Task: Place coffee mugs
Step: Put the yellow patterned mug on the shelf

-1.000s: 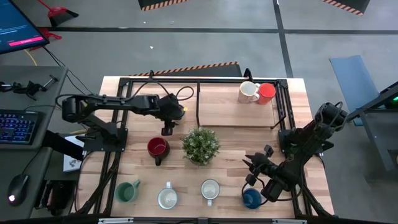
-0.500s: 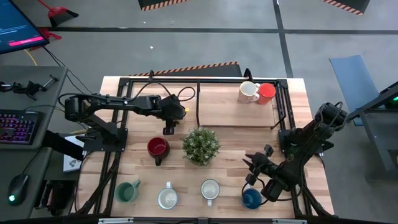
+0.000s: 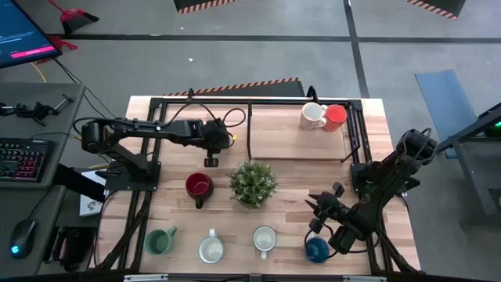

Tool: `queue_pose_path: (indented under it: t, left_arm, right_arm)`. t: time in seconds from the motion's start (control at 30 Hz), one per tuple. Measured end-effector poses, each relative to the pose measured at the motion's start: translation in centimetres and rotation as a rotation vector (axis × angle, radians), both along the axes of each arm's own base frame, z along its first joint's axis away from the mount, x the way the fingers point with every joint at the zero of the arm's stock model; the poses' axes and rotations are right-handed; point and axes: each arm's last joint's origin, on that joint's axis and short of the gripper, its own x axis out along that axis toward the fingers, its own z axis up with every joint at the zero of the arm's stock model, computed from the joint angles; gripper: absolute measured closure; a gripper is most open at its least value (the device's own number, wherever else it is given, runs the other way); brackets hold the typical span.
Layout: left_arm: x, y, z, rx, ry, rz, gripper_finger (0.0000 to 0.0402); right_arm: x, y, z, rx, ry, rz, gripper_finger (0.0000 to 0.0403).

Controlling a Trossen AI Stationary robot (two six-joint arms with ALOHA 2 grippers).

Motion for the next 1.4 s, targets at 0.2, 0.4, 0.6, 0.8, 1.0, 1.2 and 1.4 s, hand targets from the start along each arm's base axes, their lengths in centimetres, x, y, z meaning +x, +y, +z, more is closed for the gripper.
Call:
queue_pose_path:
  t: [0.2,0.4,0.6,0.8,1.0,1.2,1.4]
  left_arm:
    - [-0.1,0.0,1.7,0.002,0.040,0.022,0.0392]
    - [0.1,0.1,6.8,0.052,0.050,0.040,0.0392]
    - [1.1,1.4,14.7,0.177,-0.091,0.014,0.0392]
    - [3.7,4.0,20.8,0.245,-0.257,-0.028,0.0392]
    - [8.2,6.4,21.2,0.154,-0.238,-0.100,0.0392]
    - [12.4,7.5,18.5,0.030,-0.112,-0.148,0.0392]
    - [15.2,7.3,15.9,0.010,-0.081,-0.241,0.0392]
  right_arm:
    - [0.0,-0.1,0.1,-0.042,-0.021,0.007,0.0320]
    - [0.0,-0.1,0.1,-0.046,-0.020,0.007,0.0320]
    - [-0.1,-0.4,0.2,-0.102,-0.027,0.009,0.0320]
    - [-0.1,-0.6,0.2,-0.115,-0.023,0.002,0.0320]
    - [0.0,-0.6,0.2,-0.102,-0.020,-0.002,0.0320]
    - [0.0,-0.4,0.1,-0.059,-0.002,-0.001,0.0320]
    - [0.2,0.0,-0.5,-0.003,0.028,-0.006,0.0320]
